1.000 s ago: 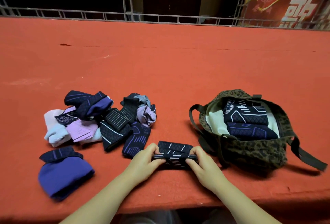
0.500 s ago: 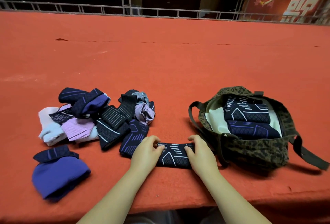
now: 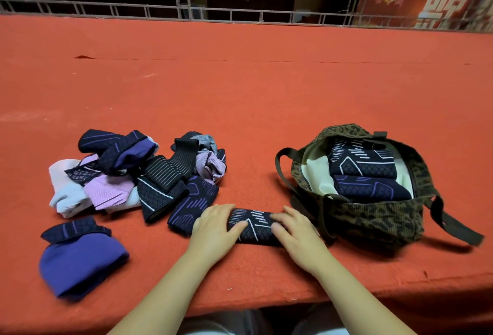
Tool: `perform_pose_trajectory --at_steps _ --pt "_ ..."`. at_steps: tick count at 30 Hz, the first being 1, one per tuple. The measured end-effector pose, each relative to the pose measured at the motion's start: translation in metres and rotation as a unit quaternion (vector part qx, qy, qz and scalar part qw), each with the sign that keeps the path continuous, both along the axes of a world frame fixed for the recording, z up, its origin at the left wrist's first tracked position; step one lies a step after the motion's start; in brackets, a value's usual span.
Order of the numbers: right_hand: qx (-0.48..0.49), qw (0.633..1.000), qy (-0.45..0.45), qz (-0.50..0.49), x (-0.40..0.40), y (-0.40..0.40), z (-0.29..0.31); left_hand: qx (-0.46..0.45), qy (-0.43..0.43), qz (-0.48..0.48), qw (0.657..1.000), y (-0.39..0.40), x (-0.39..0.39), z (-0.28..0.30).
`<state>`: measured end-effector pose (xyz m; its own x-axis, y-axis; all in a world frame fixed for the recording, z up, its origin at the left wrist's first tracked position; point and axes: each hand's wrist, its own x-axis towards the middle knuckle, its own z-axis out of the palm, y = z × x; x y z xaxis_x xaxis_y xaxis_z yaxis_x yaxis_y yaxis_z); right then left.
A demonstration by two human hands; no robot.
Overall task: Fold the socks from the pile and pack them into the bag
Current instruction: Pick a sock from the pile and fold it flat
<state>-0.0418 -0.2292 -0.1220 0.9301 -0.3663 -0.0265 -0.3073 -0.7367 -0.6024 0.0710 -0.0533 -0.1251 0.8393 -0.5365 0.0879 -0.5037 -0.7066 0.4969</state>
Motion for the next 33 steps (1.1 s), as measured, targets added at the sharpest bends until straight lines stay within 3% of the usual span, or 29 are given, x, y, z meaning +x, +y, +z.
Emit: perform_pose_trajectory --at_steps 5,7,9,12,16,19,21,23,26,29,33 --pt "-0.064 0.994 0.048 -0.074 0.021 0.009 0.002 0.108 0.098 0.01 0.989 -0.011 0.009 0.011" --pt "-0.012 0.996 0.01 -0.084 0.017 0.012 0.005 -0.003 0.155 -0.003 0.988 -0.011 0.011 0.004" --pt "0.086 0.993 -0.024 -0.08 0.008 0.014 0.015 -0.148 0.212 -0.007 0.966 -0.013 0.004 0.003" --pt "0.173 0.976 -0.091 -0.097 -0.008 0.011 0.045 -0.28 0.253 -0.014 0.926 -0.034 -0.008 0.023" --pt "0.098 0.979 -0.151 -0.097 -0.035 -0.006 0.1 -0.409 0.293 -0.061 0.862 -0.071 -0.017 0.069" --pt "0.034 0.979 -0.169 -0.111 -0.049 -0.037 0.139 -0.407 0.343 -0.137 0.835 -0.103 -0.019 0.096" --pt "0.082 0.97 -0.179 -0.144 -0.049 -0.071 0.151 -0.385 0.34 -0.163 0.842 -0.131 -0.019 0.108" --pt "0.196 0.945 -0.189 -0.181 -0.047 -0.112 0.155 -0.384 0.32 -0.161 0.851 -0.162 -0.02 0.115" --pt "0.307 0.919 -0.149 -0.2 -0.042 -0.154 0.153 -0.363 0.328 -0.15 0.859 -0.199 -0.017 0.113" --pt "0.314 0.918 -0.125 -0.205 -0.028 -0.186 0.152 -0.302 0.339 -0.153 0.878 -0.233 -0.003 0.11" --pt "0.286 0.937 -0.058 -0.192 -0.003 -0.217 0.143 -0.187 0.248 -0.153 0.938 -0.267 0.021 0.11"
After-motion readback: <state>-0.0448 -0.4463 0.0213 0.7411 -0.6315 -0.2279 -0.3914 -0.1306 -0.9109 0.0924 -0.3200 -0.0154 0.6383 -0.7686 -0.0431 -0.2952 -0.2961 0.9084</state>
